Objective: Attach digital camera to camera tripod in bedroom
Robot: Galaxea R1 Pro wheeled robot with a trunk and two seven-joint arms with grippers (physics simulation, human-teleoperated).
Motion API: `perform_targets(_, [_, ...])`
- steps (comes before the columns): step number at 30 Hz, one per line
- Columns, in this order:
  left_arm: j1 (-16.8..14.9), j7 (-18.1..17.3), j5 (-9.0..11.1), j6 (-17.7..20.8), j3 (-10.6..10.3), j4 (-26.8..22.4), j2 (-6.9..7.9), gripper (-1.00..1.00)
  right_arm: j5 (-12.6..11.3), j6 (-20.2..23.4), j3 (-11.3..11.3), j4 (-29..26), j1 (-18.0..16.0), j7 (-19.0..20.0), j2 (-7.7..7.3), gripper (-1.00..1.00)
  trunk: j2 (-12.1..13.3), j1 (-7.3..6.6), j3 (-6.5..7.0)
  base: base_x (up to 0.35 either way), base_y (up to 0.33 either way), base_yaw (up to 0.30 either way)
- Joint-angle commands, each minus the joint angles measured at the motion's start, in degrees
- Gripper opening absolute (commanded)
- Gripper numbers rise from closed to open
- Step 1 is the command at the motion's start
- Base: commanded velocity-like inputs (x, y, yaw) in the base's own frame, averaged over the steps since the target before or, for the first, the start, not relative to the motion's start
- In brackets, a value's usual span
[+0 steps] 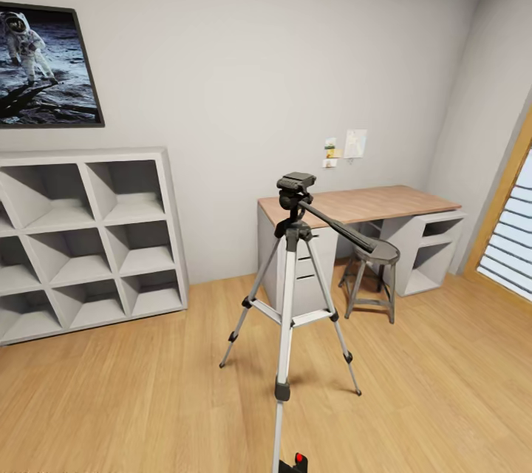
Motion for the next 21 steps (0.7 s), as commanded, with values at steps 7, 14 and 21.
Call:
perform_targets(7, [0.0, 0.0, 0.2, -0.1, 0.0, -0.1, -0.07, 1.0, 0.3, -0.1, 0.7, 0.0, 0.0, 0.0, -0.29, 1.0, 0.0, 0.0, -0.05, 0.0, 0.0, 0.02])
perform_targets(14, [0.0, 0.0, 0.2, -0.1, 0.0, -0.1, -0.07, 1.0, 0.3, -0.1, 0.8, 0.1, 0.0, 0.5, -0.42, 1.0, 0.0, 0.0, -0.05, 0.0, 0.0, 0.003])
perform_targets(21, [0.0, 0.0, 0.2, -0.1, 0.0, 0.0, -0.08, 1.0, 0.3, -0.1, 0.6, 0.0, 0.0, 0.1, -0.24, 1.0, 0.0, 0.0, -0.05, 0.0, 0.0, 0.0])
